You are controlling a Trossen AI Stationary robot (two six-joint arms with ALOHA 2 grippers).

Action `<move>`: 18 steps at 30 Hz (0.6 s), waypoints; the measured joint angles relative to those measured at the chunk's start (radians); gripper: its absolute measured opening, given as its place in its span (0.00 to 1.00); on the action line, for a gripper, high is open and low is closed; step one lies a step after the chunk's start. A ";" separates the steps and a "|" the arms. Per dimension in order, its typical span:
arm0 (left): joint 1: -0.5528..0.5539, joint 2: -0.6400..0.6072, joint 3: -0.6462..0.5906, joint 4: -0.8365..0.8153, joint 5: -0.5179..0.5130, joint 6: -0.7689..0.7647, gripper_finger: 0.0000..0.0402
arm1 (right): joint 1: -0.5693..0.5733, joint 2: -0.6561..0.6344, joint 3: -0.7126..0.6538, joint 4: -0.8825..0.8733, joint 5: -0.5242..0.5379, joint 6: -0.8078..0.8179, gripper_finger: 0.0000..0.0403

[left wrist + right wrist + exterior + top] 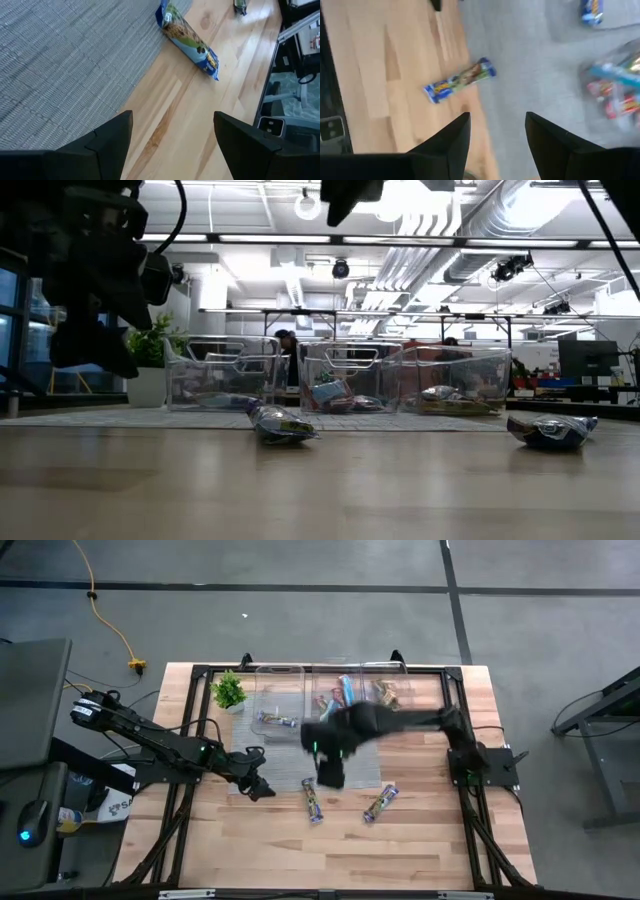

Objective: Pick and place Granola Bars by type
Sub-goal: Put the blue granola bar into the left transparent bin

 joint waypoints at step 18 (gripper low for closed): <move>0.000 0.000 0.000 0.000 0.076 0.110 0.67 | 0.235 0.271 0.000 0.084 0.220 0.920 0.44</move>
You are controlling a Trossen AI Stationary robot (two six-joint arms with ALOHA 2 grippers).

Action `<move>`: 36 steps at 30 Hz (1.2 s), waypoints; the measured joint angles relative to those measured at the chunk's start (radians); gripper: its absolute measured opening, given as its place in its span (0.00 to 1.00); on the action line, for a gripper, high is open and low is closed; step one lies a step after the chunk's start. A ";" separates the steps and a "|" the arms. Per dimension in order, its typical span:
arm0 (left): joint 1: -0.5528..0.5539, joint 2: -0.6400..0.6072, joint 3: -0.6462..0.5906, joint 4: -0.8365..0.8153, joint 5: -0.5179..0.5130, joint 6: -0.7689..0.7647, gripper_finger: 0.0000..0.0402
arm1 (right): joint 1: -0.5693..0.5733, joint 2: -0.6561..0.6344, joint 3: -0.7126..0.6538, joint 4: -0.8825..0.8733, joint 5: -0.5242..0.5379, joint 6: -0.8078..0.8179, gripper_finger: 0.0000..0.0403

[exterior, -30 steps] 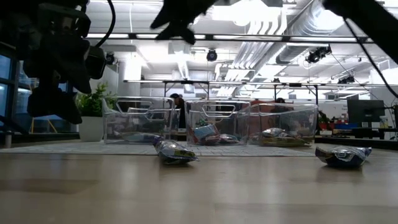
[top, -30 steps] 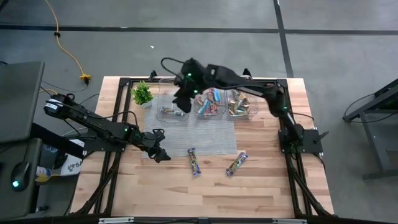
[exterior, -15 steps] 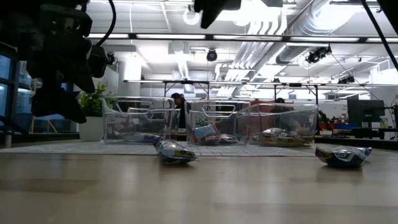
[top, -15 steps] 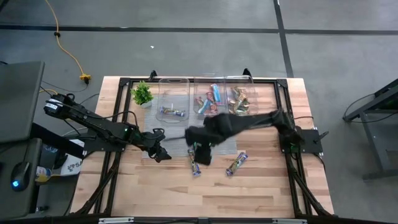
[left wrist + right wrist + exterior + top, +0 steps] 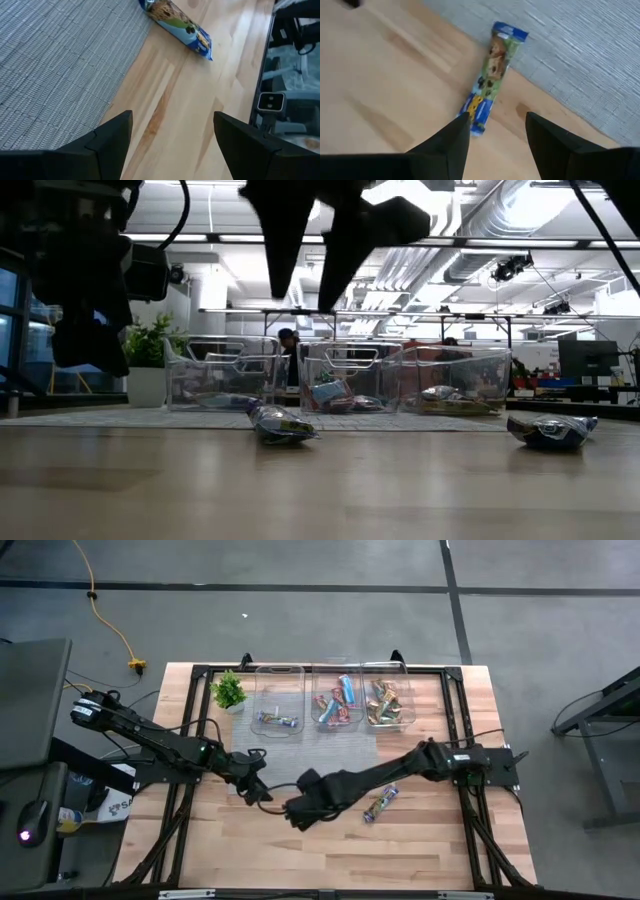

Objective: Pick and place Granola Bars by type
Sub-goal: Put the blue granola bar into the left transparent bin

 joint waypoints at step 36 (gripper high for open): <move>0.000 0.000 0.000 -0.061 0.058 0.105 0.67 | -0.099 0.181 0.000 0.163 -0.213 0.048 0.68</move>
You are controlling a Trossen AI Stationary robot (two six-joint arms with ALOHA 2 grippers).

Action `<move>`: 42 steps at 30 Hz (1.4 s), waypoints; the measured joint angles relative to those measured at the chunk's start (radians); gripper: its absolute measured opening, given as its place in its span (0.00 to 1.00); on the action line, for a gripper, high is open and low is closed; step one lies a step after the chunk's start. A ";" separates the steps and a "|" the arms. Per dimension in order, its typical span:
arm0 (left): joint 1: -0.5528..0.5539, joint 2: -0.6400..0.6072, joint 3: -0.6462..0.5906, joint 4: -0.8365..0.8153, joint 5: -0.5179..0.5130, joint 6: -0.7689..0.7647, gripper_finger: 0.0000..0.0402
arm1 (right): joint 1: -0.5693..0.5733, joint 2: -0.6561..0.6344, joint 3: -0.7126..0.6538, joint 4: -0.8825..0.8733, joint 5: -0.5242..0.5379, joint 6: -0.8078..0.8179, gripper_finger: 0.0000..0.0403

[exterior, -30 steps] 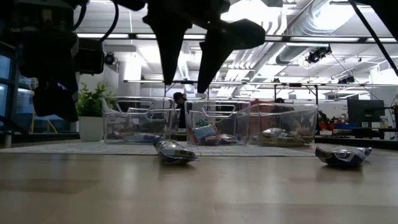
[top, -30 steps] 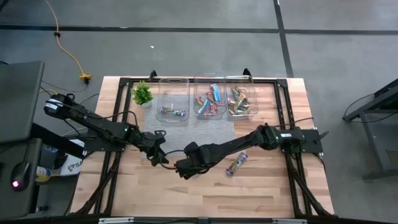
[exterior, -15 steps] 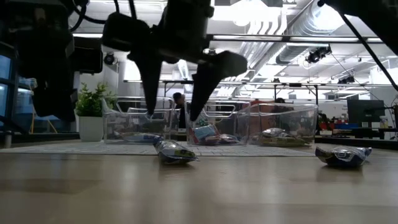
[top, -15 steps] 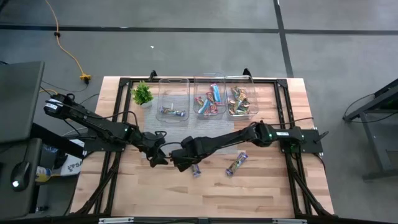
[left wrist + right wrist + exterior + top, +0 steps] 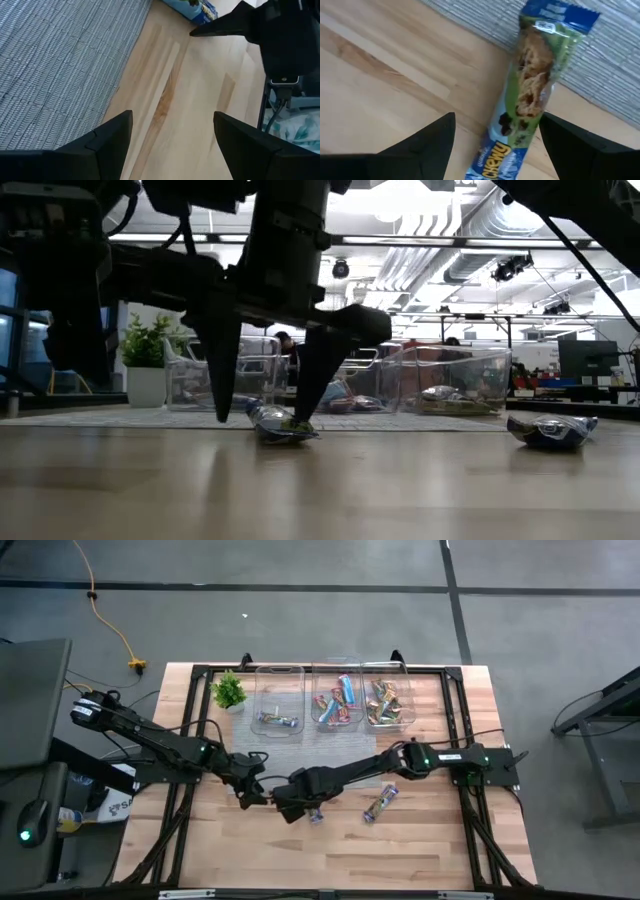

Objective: Pick and place Granola Bars by type
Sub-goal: Put the blue granola bar into the left transparent bin

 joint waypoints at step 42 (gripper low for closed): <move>0.000 0.000 0.000 -0.104 0.042 0.080 0.67 | 0.002 -0.026 -0.002 0.055 0.026 -0.010 0.23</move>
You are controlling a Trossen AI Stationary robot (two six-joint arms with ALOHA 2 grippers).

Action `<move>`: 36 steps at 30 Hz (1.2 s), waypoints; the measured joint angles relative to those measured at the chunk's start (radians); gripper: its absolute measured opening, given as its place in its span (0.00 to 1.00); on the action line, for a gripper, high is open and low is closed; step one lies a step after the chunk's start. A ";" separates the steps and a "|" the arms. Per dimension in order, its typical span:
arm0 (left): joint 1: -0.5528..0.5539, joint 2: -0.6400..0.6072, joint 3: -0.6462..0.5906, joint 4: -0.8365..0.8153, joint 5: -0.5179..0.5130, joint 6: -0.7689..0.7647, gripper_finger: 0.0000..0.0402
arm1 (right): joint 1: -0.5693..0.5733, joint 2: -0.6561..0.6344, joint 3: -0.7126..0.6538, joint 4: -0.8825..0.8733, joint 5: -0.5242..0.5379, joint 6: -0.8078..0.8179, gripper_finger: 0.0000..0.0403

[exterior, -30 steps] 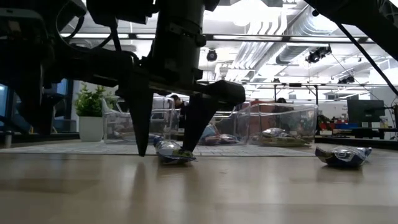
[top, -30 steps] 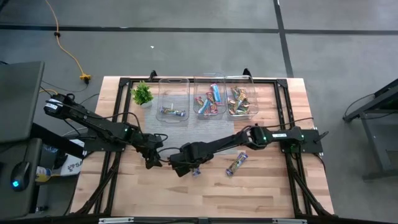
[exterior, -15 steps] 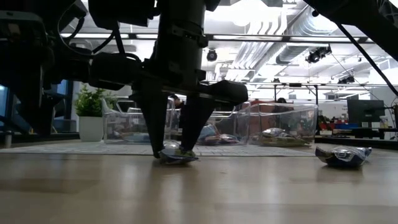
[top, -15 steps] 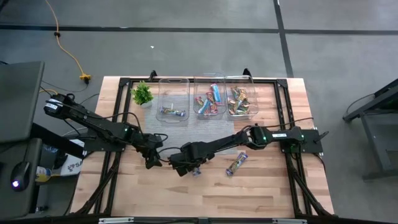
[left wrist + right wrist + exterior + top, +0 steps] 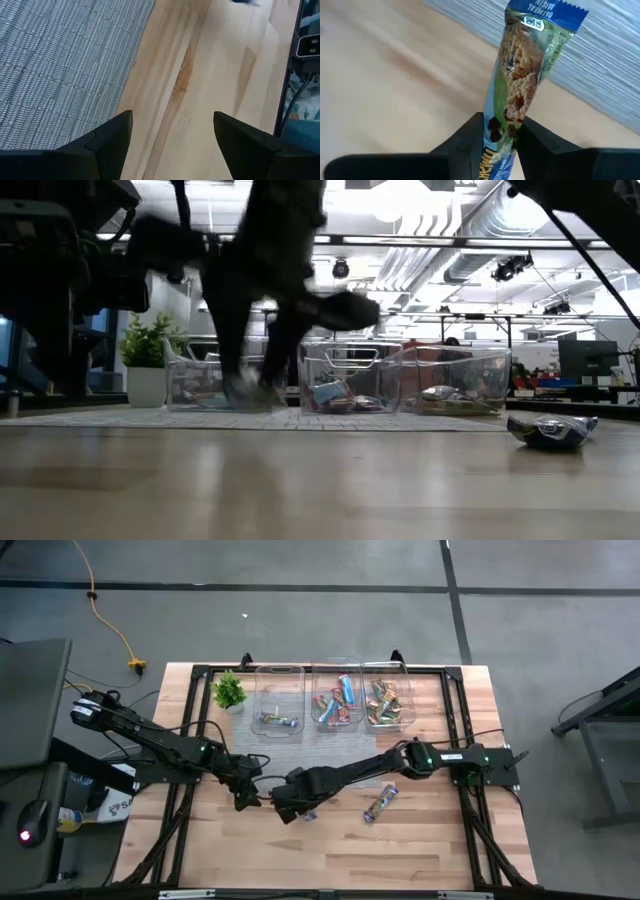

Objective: Pick and place Granola Bars by type
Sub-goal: Put the blue granola bar into the left transparent bin

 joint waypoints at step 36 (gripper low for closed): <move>0.000 0.000 0.000 0.428 -0.038 -0.155 0.67 | -0.583 -0.316 0.002 0.177 -0.189 -1.237 0.19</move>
